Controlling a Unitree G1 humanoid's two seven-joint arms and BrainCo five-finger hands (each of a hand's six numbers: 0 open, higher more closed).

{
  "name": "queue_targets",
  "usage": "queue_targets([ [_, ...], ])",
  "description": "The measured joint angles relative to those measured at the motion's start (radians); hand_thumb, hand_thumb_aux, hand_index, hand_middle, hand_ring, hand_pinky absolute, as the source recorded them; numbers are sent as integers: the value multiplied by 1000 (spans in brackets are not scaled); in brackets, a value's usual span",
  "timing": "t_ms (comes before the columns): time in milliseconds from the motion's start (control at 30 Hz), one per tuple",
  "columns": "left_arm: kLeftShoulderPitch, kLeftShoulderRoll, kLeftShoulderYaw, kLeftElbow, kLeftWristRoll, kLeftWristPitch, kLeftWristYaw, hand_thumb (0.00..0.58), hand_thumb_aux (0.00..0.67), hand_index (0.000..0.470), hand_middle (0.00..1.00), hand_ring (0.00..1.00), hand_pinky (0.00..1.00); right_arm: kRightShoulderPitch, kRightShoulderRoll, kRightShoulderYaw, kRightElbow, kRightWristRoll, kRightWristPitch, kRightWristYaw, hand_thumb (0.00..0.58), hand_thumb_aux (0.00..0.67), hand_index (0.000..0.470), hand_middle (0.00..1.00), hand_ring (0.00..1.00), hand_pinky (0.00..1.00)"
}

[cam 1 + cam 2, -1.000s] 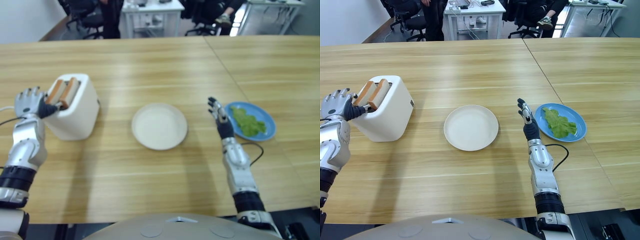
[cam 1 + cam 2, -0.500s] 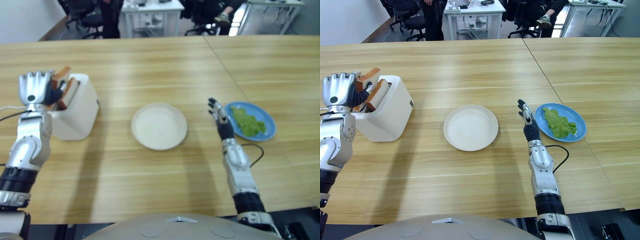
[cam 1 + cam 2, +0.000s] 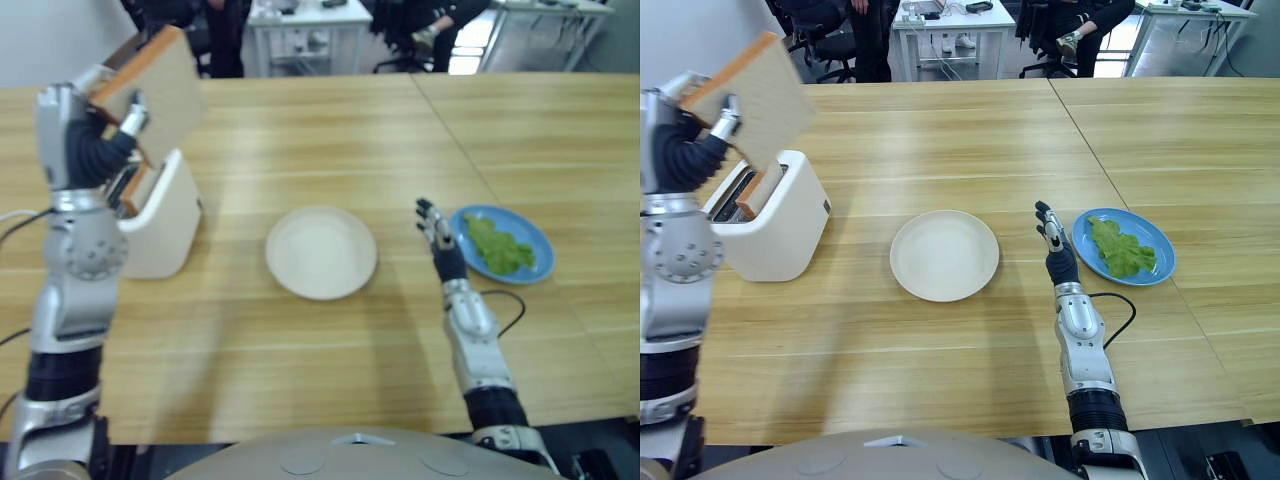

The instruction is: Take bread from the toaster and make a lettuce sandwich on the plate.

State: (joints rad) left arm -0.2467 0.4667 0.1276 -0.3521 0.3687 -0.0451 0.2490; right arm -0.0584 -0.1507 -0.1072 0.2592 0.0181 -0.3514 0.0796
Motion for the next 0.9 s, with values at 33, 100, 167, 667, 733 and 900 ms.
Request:
queue_targets([
  [33,-3,-37,-48,16,-31,-6,-36,580,670,460,1000,1000,1000,-2,2,1,0,0,1,0,0,0,0,0,0,0],
  [100,-11,-109,-120,73,-93,-12,-112,580,670,460,1000,1000,1000,-3,3,2,1,0,5,1,0,0,0,0,0,0],
  [167,-11,-169,-175,133,-142,-7,-169,580,670,460,1000,1000,1000,-8,3,4,1,0,7,2,0,0,0,0,0,0],
  [667,-200,-358,-404,1094,-118,-187,-340,580,670,460,1000,1000,1000,-19,-12,-6,-5,1,15,6,0,0,0,0,0,0],
  [733,-203,-357,-425,1122,-92,-204,-347,580,670,460,1000,1000,1000,-19,-12,-5,-5,1,16,6,0,0,0,0,0,0],
  [900,-197,-294,-460,1079,7,-195,-296,0,0,0,0,0,0,-20,-14,-5,-7,1,16,9,0,0,0,0,0,0],
])
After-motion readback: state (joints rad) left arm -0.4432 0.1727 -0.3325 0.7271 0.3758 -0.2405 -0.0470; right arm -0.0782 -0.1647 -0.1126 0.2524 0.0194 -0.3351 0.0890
